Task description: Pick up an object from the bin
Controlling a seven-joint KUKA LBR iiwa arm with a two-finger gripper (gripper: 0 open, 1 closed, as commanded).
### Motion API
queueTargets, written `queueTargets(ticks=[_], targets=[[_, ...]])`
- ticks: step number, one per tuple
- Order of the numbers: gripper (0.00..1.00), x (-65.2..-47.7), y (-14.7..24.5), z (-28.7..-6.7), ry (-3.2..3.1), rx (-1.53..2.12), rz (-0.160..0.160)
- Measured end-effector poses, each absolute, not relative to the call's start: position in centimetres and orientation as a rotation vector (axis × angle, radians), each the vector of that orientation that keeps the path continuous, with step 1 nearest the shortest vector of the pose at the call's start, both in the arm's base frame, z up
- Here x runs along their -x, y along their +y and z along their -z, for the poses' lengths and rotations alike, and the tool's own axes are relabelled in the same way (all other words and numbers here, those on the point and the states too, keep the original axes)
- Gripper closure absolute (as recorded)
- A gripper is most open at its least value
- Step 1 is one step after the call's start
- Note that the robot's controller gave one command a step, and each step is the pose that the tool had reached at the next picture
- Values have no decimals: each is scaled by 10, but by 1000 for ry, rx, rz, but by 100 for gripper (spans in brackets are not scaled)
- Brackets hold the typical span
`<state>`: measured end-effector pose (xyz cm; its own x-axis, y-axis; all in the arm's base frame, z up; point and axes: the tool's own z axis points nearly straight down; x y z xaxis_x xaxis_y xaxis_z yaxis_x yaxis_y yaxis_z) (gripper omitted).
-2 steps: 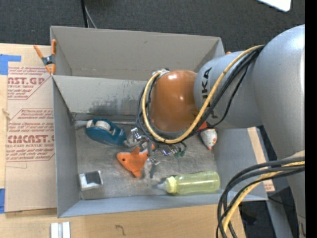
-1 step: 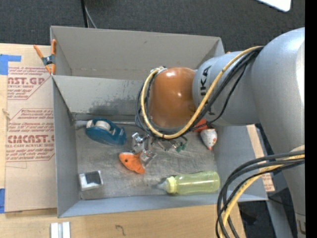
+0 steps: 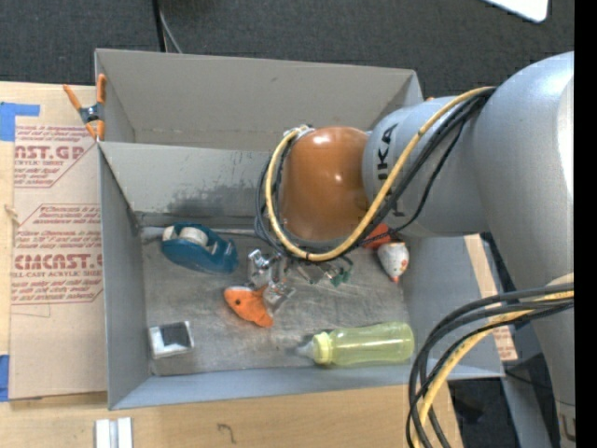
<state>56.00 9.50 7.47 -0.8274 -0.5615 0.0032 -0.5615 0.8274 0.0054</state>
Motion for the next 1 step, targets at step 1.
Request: queueTargets(ticks=[1], targets=[[100, -559, 95, -78, -2999, -922, 7]])
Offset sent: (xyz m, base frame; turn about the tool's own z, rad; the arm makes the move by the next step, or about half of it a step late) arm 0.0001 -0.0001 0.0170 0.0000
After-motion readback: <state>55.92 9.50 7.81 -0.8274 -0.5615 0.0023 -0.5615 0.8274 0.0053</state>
